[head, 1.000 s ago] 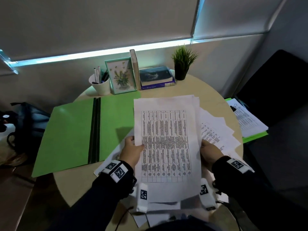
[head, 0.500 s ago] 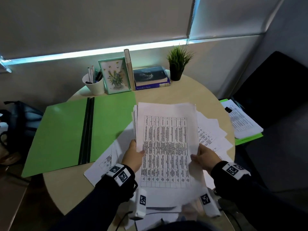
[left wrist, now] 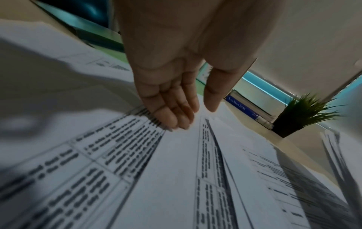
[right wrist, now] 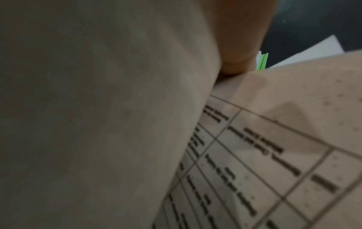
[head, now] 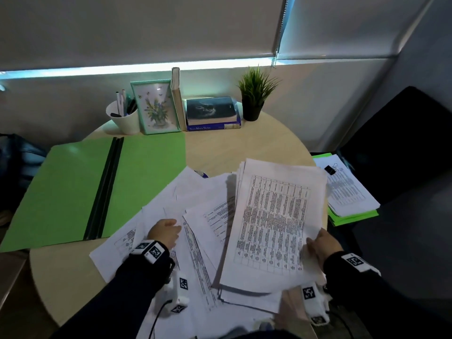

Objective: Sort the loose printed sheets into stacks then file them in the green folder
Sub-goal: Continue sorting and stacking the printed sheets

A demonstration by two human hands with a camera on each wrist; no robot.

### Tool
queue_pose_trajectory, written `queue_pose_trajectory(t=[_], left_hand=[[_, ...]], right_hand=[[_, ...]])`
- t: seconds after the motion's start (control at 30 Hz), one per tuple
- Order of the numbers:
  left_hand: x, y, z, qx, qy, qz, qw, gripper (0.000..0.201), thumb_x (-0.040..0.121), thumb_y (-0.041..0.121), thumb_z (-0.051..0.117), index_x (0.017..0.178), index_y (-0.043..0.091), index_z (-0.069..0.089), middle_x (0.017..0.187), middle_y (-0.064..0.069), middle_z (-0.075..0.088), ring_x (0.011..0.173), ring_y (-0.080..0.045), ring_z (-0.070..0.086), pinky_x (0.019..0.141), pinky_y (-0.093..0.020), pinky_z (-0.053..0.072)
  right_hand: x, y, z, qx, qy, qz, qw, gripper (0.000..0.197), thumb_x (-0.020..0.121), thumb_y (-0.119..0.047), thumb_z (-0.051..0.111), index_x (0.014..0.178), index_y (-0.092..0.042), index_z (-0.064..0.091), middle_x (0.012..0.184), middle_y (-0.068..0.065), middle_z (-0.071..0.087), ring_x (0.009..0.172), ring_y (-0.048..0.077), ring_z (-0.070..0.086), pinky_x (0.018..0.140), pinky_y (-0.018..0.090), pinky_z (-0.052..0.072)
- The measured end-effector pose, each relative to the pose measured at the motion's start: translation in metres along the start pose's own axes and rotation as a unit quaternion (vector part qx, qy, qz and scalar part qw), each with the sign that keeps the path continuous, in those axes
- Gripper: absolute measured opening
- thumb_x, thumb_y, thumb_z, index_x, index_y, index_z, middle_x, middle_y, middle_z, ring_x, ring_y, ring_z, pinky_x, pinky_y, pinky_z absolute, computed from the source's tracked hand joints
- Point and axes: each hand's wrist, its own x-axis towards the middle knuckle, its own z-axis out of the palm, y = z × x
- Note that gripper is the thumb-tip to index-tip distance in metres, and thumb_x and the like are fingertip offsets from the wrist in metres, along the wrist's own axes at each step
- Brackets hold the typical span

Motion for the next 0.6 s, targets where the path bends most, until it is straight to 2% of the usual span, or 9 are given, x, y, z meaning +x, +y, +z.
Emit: queue_pose_trajectory(t=[0.07,0.13,0.27,0.3,0.37,0.4,0.47,0.5,0.6], left_hand=[[0.001,0.0,0.011,-0.048,-0.023,-0.018,0.998,0.04,0.09,0.011,0.058,0.128,0.006,0.048,0.08,-0.008,0.06,0.064,-0.015,0.054,0.054,-0.023,0.039],[0.001,0.001,0.022,-0.057,-0.025,-0.023,0.998,0.039,0.088,0.015,0.062,0.125,0.008,0.049,0.074,-0.004,0.06,0.059,-0.013,0.054,0.053,-0.022,0.036],[-0.001,0.0,0.039,0.019,-0.042,0.01,0.999,0.028,0.082,0.029,0.069,0.1,0.008,0.063,0.071,-0.003,0.06,0.055,-0.013,0.05,0.049,-0.021,0.034],[-0.004,0.001,0.042,0.054,-0.048,0.025,0.997,0.026,0.082,0.032,0.069,0.095,0.011,0.064,0.077,-0.004,0.061,0.06,-0.016,0.052,0.054,-0.022,0.037],[-0.008,0.002,0.047,0.105,-0.047,0.049,0.992,0.024,0.083,0.033,0.067,0.099,0.015,0.065,0.092,-0.006,0.065,0.077,-0.02,0.058,0.069,-0.025,0.042],[-0.007,0.002,0.049,0.119,-0.037,0.057,0.991,0.022,0.085,0.032,0.066,0.098,0.014,0.066,0.097,-0.008,0.066,0.083,-0.021,0.058,0.073,-0.025,0.041],[-0.01,0.005,0.048,0.145,-0.011,0.054,0.988,0.018,0.086,0.029,0.064,0.085,0.011,0.064,0.096,-0.013,0.067,0.086,-0.025,0.06,0.071,-0.025,0.038],[-0.01,0.005,0.045,0.154,0.002,0.043,0.987,0.02,0.087,0.029,0.063,0.083,0.009,0.063,0.095,-0.014,0.067,0.09,-0.028,0.062,0.07,-0.025,0.038],[-0.007,0.0,0.022,0.218,0.024,0.017,0.975,0.035,0.089,0.031,0.059,0.104,0.001,0.065,0.108,-0.017,0.066,0.101,-0.03,0.062,0.074,-0.026,0.039]], right_hand=[[0.009,0.008,0.004,-0.008,0.0,0.004,1.0,0.034,0.088,-0.004,0.055,0.121,0.0,0.051,0.114,0.021,0.062,0.099,0.032,0.058,0.092,0.04,0.048],[0.013,0.01,0.008,-0.003,-0.016,0.006,1.0,0.033,0.088,-0.005,0.055,0.121,-0.002,0.052,0.117,0.024,0.061,0.107,0.038,0.058,0.096,0.048,0.047],[0.015,0.008,0.006,-0.028,-0.044,-0.003,0.999,0.045,0.089,-0.007,0.055,0.133,-0.007,0.045,0.128,0.019,0.057,0.117,0.034,0.056,0.1,0.042,0.046],[0.016,0.009,0.005,-0.026,-0.05,-0.001,0.998,0.047,0.089,-0.007,0.055,0.135,-0.006,0.044,0.13,0.019,0.056,0.118,0.034,0.055,0.101,0.042,0.046],[0.017,0.009,0.005,-0.016,-0.058,-0.003,0.998,0.048,0.089,-0.006,0.055,0.135,-0.006,0.043,0.13,0.019,0.055,0.119,0.034,0.055,0.101,0.042,0.045],[0.017,0.01,0.005,-0.011,-0.059,-0.001,0.998,0.047,0.089,-0.005,0.055,0.135,-0.007,0.044,0.13,0.019,0.055,0.118,0.034,0.055,0.101,0.042,0.046],[0.019,0.011,0.005,-0.001,-0.059,0.0,0.998,0.046,0.089,-0.005,0.055,0.133,-0.007,0.045,0.129,0.018,0.056,0.117,0.034,0.056,0.1,0.042,0.046],[0.019,0.011,0.005,0.003,-0.056,0.0,0.998,0.044,0.089,-0.005,0.055,0.132,-0.006,0.046,0.128,0.018,0.057,0.117,0.034,0.056,0.099,0.042,0.047],[0.024,0.014,0.006,0.026,-0.061,0.004,0.998,0.042,0.09,-0.002,0.053,0.131,-0.005,0.047,0.128,0.021,0.056,0.117,0.036,0.056,0.1,0.045,0.046]])
